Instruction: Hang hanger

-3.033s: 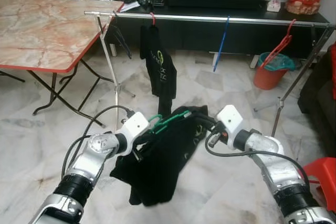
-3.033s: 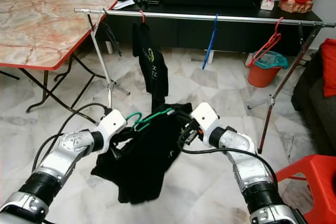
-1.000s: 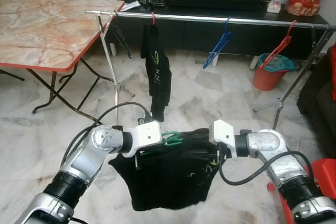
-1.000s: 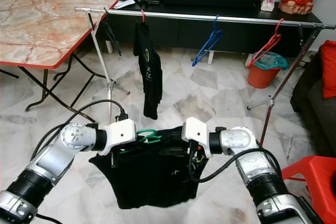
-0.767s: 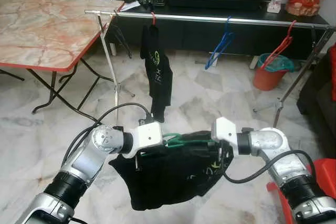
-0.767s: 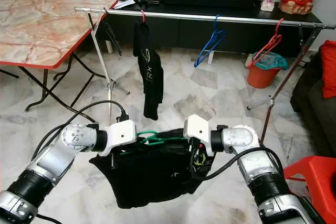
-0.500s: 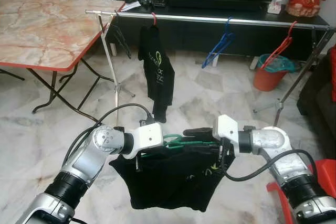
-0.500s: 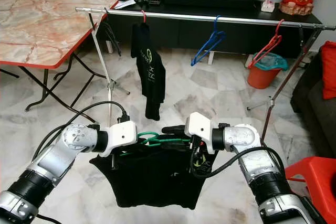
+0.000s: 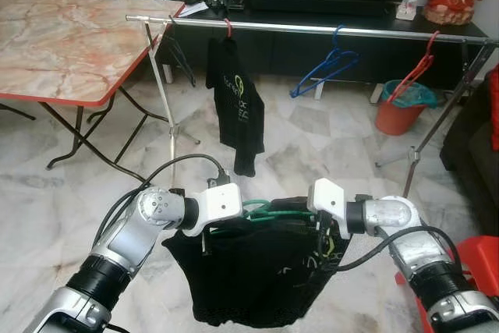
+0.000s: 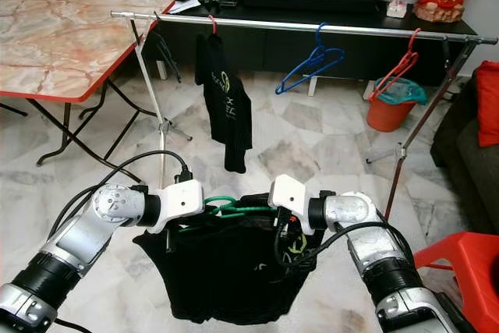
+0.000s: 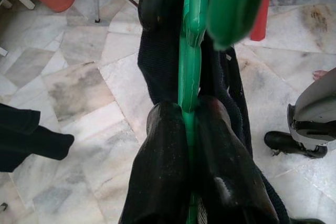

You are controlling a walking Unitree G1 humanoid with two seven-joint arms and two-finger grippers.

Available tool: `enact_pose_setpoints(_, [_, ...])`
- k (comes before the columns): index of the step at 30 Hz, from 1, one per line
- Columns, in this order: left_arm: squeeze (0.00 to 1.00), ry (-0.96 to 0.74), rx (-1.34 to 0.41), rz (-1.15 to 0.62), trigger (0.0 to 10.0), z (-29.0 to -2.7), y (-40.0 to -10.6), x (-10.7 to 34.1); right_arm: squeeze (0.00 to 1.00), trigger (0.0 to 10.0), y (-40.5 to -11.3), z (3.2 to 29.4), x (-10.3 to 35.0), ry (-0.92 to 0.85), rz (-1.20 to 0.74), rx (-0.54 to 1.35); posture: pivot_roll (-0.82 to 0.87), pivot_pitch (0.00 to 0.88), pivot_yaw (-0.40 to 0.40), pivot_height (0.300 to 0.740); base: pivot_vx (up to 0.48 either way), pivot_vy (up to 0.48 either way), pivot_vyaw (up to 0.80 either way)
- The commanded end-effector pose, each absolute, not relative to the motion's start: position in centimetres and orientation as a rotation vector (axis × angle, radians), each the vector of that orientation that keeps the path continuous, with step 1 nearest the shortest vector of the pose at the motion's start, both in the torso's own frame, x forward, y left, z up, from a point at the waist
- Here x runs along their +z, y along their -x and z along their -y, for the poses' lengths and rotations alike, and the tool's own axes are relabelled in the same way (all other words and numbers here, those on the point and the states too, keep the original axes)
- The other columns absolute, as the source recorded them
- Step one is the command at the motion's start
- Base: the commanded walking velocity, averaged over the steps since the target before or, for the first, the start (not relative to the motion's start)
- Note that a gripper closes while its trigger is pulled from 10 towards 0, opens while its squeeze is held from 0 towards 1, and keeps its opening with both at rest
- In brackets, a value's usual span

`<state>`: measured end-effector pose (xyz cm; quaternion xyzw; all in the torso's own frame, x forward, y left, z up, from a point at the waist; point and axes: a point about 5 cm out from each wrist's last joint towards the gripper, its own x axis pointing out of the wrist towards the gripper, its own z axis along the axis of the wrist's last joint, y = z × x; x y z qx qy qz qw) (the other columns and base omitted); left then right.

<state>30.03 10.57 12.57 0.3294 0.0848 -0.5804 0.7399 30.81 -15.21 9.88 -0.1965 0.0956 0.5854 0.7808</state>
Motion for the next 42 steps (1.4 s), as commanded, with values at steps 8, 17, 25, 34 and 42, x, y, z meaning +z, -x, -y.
enact_pose_setpoints(8, [0.00,-0.745,-1.280,-0.130,10.0,-9.9,-30.4,14.0,0.00,10.0,-31.2,14.9,9.5,0.443,-0.209,1.242,-0.09,0.000,-0.031,0.740,0.000,0.000,0.00])
enact_pose_setpoints(17, [0.00,-0.744,-1.280,-0.130,10.0,-9.8,-30.4,14.0,0.00,10.0,-31.2,14.8,8.8,0.452,-0.224,1.239,-0.08,0.000,-0.032,0.740,0.000,0.000,0.00])
enact_pose_setpoints(25, [0.00,-0.741,-1.279,-0.133,10.0,-9.8,-30.4,14.0,0.00,10.0,-31.3,14.6,8.5,0.459,-0.226,1.221,-0.08,0.000,-0.032,0.740,0.000,0.000,0.00])
enact_pose_setpoints(34, [0.00,-0.739,-1.278,-0.135,10.0,-9.8,-30.4,14.0,0.00,0.0,-31.3,14.6,8.4,0.458,-0.233,1.227,-0.08,0.000,-0.031,0.740,0.000,0.000,0.00])
enact_pose_setpoints(42, [0.00,-0.742,-1.270,-0.133,10.0,-9.9,-30.6,14.0,0.00,0.0,-31.2,14.5,8.2,0.455,-0.236,1.237,-0.08,0.000,-0.032,0.740,0.000,0.000,0.00])
